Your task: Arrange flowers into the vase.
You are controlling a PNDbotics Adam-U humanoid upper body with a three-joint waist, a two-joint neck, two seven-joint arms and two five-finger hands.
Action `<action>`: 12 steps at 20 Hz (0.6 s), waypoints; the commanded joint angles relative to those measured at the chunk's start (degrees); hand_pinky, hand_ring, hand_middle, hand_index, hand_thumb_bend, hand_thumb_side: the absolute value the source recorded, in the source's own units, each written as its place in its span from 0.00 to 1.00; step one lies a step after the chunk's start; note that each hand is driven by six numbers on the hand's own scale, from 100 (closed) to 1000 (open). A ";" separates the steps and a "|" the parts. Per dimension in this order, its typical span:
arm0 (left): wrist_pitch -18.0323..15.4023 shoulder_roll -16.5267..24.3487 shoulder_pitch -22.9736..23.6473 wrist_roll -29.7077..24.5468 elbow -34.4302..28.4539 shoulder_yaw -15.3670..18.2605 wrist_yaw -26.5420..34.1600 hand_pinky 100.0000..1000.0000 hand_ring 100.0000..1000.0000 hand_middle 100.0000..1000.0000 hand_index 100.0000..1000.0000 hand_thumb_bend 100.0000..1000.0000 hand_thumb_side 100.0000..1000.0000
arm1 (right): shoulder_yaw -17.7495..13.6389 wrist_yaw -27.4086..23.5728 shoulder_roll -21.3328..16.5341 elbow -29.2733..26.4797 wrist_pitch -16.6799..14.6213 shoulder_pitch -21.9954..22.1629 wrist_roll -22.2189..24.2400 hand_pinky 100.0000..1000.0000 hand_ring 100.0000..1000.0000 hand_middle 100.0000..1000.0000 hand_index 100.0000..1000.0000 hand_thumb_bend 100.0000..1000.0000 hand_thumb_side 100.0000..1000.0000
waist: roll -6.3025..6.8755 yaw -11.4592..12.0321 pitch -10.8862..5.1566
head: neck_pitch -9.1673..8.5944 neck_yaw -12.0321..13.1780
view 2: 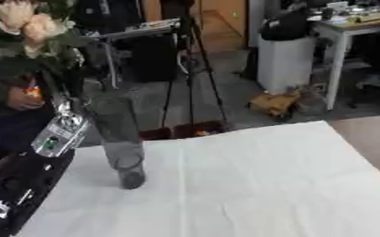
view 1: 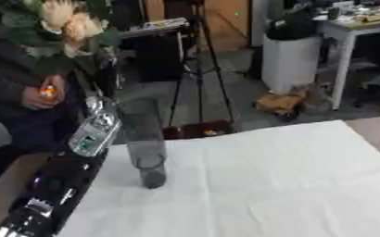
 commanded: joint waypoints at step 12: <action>5.62 1.53 -1.01 -9.16 -1.33 -0.08 -3.17 0.45 0.39 0.19 0.62 0.73 0.49 | -0.36 0.68 -0.71 -1.52 0.65 -0.10 0.20 0.00 0.15 0.04 0.31 0.35 0.63 | 0.30 0.11 -1.77 | -0.37 0.30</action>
